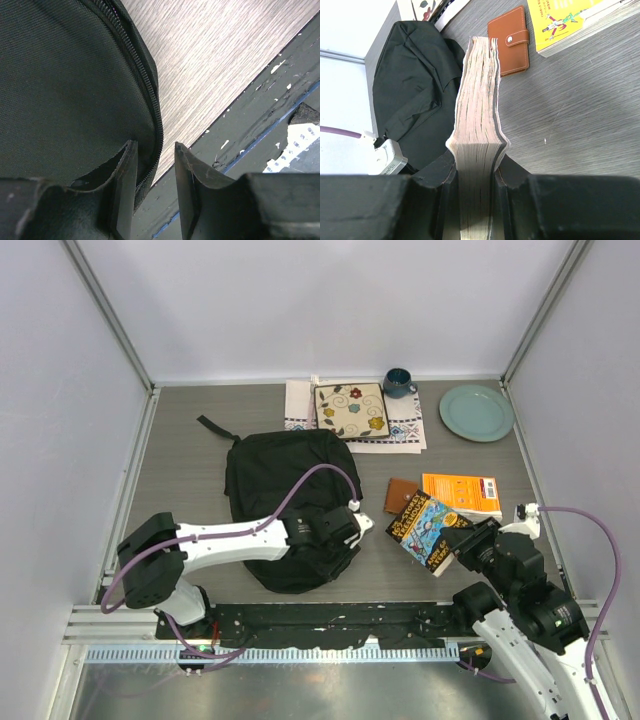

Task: Pack the student bag
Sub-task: Place the book in the student bag.

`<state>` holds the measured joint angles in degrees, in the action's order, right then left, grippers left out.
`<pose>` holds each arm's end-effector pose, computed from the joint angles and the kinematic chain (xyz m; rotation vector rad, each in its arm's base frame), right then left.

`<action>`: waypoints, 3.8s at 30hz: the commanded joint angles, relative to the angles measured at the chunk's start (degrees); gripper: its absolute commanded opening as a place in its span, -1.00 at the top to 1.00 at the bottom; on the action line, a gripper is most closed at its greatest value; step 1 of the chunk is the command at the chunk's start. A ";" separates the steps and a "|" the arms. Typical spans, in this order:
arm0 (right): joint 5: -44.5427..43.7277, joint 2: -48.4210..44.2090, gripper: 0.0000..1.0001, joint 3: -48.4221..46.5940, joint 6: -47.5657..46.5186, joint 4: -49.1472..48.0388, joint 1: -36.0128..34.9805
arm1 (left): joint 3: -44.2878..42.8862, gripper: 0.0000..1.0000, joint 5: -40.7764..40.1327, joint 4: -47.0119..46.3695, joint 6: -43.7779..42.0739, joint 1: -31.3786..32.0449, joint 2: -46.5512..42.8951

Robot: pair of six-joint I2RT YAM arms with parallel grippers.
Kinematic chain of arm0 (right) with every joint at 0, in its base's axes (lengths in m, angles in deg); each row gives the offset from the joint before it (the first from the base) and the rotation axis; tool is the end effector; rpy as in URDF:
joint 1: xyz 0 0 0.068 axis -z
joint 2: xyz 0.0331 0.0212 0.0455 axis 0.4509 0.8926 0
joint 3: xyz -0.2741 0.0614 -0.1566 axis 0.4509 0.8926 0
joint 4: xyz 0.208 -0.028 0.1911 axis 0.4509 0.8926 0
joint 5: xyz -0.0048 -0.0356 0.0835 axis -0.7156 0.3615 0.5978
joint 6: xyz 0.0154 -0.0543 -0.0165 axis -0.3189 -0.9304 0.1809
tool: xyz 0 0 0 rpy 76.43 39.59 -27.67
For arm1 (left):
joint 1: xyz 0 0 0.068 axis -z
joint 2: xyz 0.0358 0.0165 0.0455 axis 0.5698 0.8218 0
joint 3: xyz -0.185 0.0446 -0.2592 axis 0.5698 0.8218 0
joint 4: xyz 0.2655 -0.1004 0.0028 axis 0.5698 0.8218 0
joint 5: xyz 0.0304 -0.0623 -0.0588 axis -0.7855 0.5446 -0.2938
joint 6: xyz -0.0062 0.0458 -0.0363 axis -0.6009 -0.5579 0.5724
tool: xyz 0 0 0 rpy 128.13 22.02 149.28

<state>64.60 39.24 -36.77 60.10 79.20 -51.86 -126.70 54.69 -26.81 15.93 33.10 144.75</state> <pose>0.0202 -0.0007 0.2919 0.7162 1.9964 0.6569 0.1231 -0.3050 0.2400 1.0951 2.5782 -0.4799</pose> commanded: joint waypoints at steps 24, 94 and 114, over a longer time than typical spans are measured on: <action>-0.21 -2.22 0.99 -3.50 0.69 -3.84 -0.08 | -13.22 1.00 -25.27 9.82 1.40 -1.46 -7.92; -10.22 61.92 0.99 19.26 21.96 -110.88 -29.43 | -31.09 1.00 -23.54 5.44 6.68 -7.63 -12.50; -31.59 93.74 0.88 -0.87 32.24 -108.08 -34.88 | -26.96 1.00 -24.06 4.91 7.64 -7.63 -16.37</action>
<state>39.47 130.49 -33.21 87.79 -28.62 -85.78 -153.43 31.69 -17.65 22.34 25.21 130.87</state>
